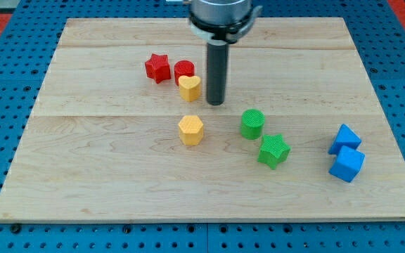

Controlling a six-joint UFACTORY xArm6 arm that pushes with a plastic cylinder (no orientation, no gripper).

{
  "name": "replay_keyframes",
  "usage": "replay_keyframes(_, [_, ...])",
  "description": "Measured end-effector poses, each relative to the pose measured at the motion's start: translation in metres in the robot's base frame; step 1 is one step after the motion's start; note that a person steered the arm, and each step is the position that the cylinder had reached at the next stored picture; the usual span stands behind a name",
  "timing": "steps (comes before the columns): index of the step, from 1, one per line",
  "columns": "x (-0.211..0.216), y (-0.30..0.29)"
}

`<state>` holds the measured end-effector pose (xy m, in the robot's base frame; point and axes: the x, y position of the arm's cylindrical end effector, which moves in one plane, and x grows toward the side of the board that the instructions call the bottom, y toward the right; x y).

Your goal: Move the yellow hexagon towards the yellow heart

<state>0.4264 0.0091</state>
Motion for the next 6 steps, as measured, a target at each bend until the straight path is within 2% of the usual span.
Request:
replay_keyframes(1, [0.065, -0.01])
replay_keyframes(2, [0.09, -0.01])
replay_keyframes(3, [0.073, -0.062])
replay_keyframes(4, [-0.005, -0.066])
replay_keyframes(5, [0.015, -0.04])
replay_keyframes(6, [0.026, -0.096])
